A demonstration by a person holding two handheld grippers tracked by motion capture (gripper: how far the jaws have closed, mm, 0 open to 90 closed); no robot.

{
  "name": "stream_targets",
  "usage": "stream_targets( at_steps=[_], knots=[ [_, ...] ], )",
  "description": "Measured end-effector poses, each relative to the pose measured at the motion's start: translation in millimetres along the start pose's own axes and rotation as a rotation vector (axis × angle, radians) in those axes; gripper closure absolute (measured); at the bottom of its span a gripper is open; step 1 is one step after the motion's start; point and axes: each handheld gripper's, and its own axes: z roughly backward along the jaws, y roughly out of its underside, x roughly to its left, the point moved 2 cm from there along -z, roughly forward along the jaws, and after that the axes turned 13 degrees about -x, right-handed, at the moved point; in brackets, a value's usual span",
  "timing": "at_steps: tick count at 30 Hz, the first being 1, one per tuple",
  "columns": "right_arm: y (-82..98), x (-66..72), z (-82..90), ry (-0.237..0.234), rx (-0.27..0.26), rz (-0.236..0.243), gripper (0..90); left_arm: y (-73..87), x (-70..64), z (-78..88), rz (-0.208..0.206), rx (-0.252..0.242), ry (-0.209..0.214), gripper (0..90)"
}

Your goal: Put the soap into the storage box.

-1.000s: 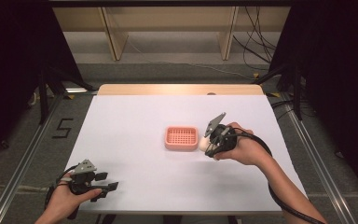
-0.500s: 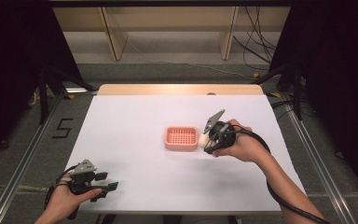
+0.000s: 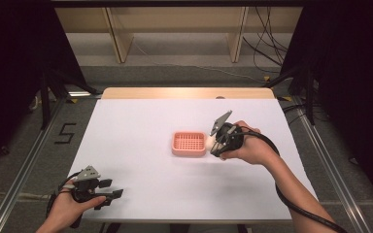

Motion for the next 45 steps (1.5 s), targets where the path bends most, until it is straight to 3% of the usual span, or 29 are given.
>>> stream_targets(
  at_steps=[3, 4, 7, 17, 28, 30, 32, 45],
  knots=[
    [-2.1, -1.5, -0.2, 0.001, -0.004, 0.004, 50.4, 0.0, 0.1, 0.0, 0.000, 0.000, 0.000, 34.9],
    [-3.7, -3.6, -1.6, -0.001, -0.012, 0.033, 50.4, 0.0, 0.1, 0.0, 0.000, 0.000, 0.000, 35.0],
    [-4.3, -1.9, -1.1, 0.003, -0.002, 0.000, 50.4, -0.1, 0.3, 0.0, -0.001, -0.001, 0.000, 35.0],
    [-10.8, -7.2, -3.4, 0.001, -0.017, 0.020, 50.4, -0.1, 0.8, 0.5, -0.009, 0.010, 0.001, 35.0],
    [-13.0, -7.3, -8.4, 0.003, -0.018, -0.005, 50.4, -0.1, 0.1, 0.0, 0.000, 0.000, 0.002, 35.0],
    [-13.7, -9.4, -9.6, 0.005, -0.023, 0.011, 50.4, -0.1, 0.1, -0.1, 0.001, -0.001, 0.002, 35.0],
    [-14.3, -10.0, -9.7, 0.009, -0.016, -0.008, 50.4, 0.0, 0.1, -0.1, 0.000, 0.000, 0.003, 35.0],
    [-19.5, -15.5, -13.9, 0.000, -0.012, 0.006, 50.4, 0.0, 0.0, 0.0, -0.001, 0.002, 0.004, 35.0]
  ],
)
